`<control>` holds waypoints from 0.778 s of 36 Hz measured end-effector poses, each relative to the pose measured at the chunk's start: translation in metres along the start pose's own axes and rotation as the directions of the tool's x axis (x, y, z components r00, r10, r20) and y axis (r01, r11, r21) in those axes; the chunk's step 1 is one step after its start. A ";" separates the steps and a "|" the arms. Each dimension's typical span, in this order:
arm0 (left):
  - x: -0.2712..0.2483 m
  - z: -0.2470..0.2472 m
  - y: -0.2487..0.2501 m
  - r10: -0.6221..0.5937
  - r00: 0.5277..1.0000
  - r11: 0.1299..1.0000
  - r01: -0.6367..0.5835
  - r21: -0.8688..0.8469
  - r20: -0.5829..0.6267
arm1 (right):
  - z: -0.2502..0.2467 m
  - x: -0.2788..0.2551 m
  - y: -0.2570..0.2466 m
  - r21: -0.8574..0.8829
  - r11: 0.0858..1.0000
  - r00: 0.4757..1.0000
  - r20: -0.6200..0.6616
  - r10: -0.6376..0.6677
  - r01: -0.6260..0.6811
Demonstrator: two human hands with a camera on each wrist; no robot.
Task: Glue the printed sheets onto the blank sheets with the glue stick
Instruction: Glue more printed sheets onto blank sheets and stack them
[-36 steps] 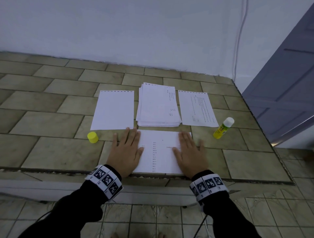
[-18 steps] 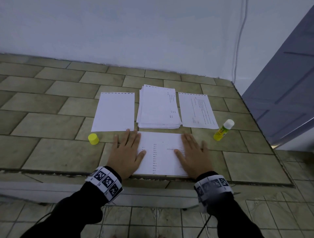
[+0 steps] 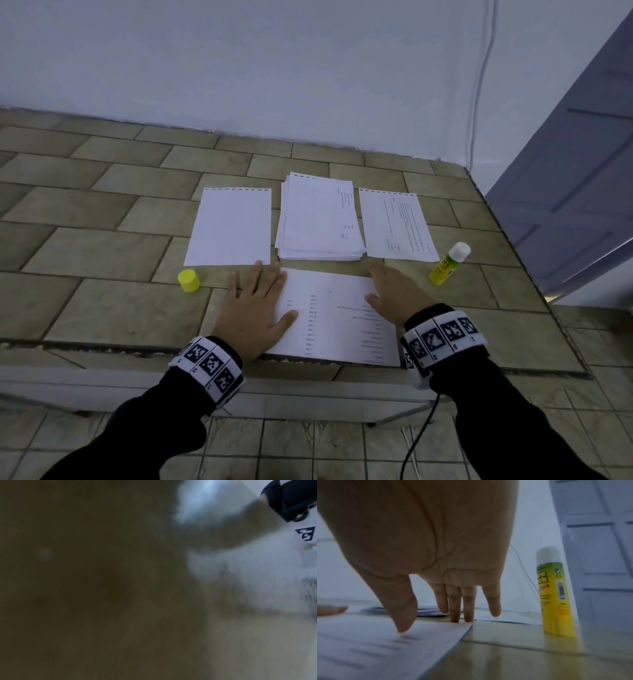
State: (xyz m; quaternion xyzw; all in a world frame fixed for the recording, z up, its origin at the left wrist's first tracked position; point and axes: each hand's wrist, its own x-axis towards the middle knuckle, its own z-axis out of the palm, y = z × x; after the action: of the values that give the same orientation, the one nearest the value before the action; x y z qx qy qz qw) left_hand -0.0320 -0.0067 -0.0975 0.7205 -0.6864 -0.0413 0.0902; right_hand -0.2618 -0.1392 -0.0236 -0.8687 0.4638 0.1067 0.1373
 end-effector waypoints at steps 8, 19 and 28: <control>-0.001 -0.002 0.000 0.011 1.000 1.000 -0.011 0.025 -0.002 | -0.003 0.004 0.007 -0.157 0.987 1.000 -0.023 0.016 -0.019; -0.001 -0.002 0.000 0.017 1.000 1.000 -0.017 0.004 0.003 | -0.026 -0.008 0.019 0.189 0.980 0.994 -0.098 -0.048 0.066; 0.001 -0.006 0.004 -0.060 0.997 0.998 0.061 -0.013 0.054 | -0.103 -0.026 0.045 0.435 0.877 0.963 -0.247 -0.104 0.206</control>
State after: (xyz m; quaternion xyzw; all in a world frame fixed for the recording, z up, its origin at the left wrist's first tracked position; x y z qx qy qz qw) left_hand -0.0344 -0.0076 -0.0913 0.7390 -0.6659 -0.0683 0.0760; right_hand -0.3074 -0.1780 0.0749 -0.8529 0.4163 -0.1116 0.2946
